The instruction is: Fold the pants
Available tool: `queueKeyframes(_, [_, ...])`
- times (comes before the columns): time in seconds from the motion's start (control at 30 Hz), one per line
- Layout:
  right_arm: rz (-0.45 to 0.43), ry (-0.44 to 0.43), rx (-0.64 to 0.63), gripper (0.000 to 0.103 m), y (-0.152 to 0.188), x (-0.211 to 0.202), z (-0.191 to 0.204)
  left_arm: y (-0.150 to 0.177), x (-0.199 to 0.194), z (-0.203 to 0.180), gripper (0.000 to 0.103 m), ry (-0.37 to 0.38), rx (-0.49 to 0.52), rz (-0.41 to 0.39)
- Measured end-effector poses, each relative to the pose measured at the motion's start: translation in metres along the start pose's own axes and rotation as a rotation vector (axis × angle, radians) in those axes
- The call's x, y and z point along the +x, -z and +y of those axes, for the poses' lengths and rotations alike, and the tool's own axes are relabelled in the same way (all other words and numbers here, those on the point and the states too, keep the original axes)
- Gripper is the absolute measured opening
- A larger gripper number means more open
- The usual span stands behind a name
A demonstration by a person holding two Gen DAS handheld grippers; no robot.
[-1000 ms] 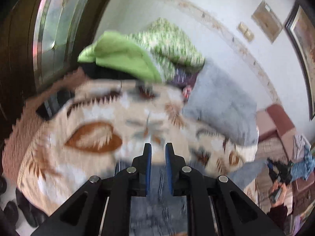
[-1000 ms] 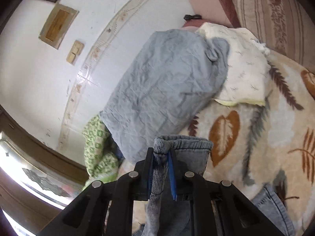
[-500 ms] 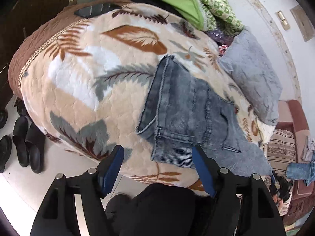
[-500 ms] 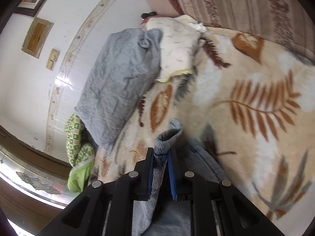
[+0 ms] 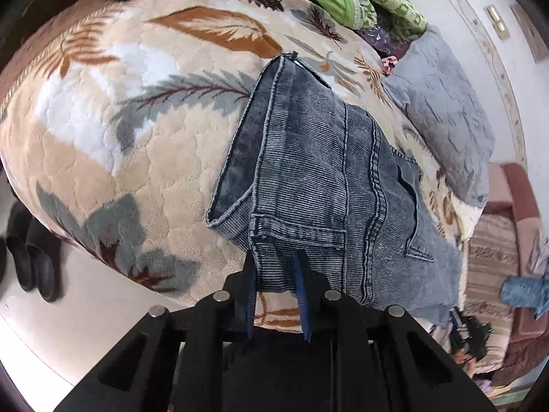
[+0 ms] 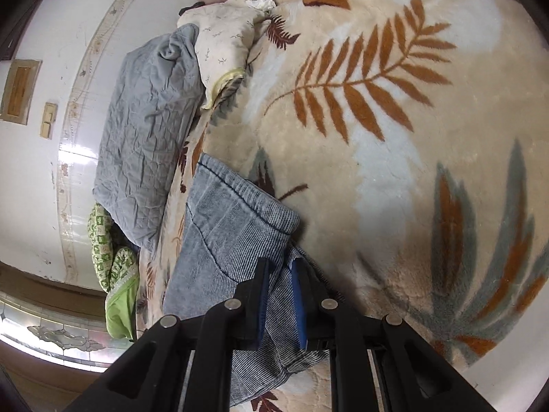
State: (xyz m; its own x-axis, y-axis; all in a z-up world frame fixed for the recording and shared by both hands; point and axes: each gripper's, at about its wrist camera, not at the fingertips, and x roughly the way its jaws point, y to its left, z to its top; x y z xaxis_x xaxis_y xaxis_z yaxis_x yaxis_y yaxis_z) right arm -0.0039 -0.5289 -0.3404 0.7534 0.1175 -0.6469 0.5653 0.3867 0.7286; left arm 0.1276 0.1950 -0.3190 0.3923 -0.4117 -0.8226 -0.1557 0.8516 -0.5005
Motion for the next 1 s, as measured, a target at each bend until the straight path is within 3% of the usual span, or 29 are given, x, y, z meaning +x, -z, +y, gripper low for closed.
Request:
queueKeyframes(0.27, [-0.029, -0.019, 0.042, 0.014, -0.002, -0.003, -0.012, -0.028, -0.031, -0.010, 0.015, 0.037, 0.035, -0.077])
queueKeyframes(0.43, [0.007, -0.137, 0.119, 0.019, -0.004, -0.007, -0.017, -0.049, -0.053, -0.020, 0.015, 0.032, 0.074, -0.179])
queueKeyframes(0.47, [0.019, -0.147, 0.124, 0.024, -0.005, -0.007, -0.016, -0.053, -0.053, -0.022, 0.015, 0.027, 0.072, -0.190])
queueKeyframes(0.57, [0.029, -0.124, 0.105, 0.074, -0.004, -0.006, -0.008, -0.058, -0.044, -0.018, 0.015, 0.024, 0.042, -0.193])
queueKeyframes(0.6, [0.019, -0.124, 0.095, 0.076, -0.003, -0.006, -0.005, -0.054, -0.040, -0.017, 0.015, 0.009, 0.032, -0.176])
queueKeyframes(0.77, [0.007, -0.077, 0.035, 0.077, -0.004, 0.004, 0.012, -0.036, -0.028, -0.005, 0.015, -0.014, -0.010, -0.128])
queueKeyframes(0.87, [-0.002, -0.033, 0.001, 0.075, -0.009, 0.015, 0.022, -0.035, -0.032, 0.002, 0.015, 0.010, -0.043, -0.128])
queueKeyframes(0.93, [-0.003, 0.026, -0.027, 0.063, -0.012, 0.024, 0.026, -0.037, -0.036, -0.002, 0.015, 0.008, -0.034, -0.141])
queueKeyframes(1.0, [-0.011, 0.092, -0.056, 0.032, -0.012, 0.026, 0.029, -0.039, -0.039, -0.007, 0.015, 0.001, -0.020, -0.156])
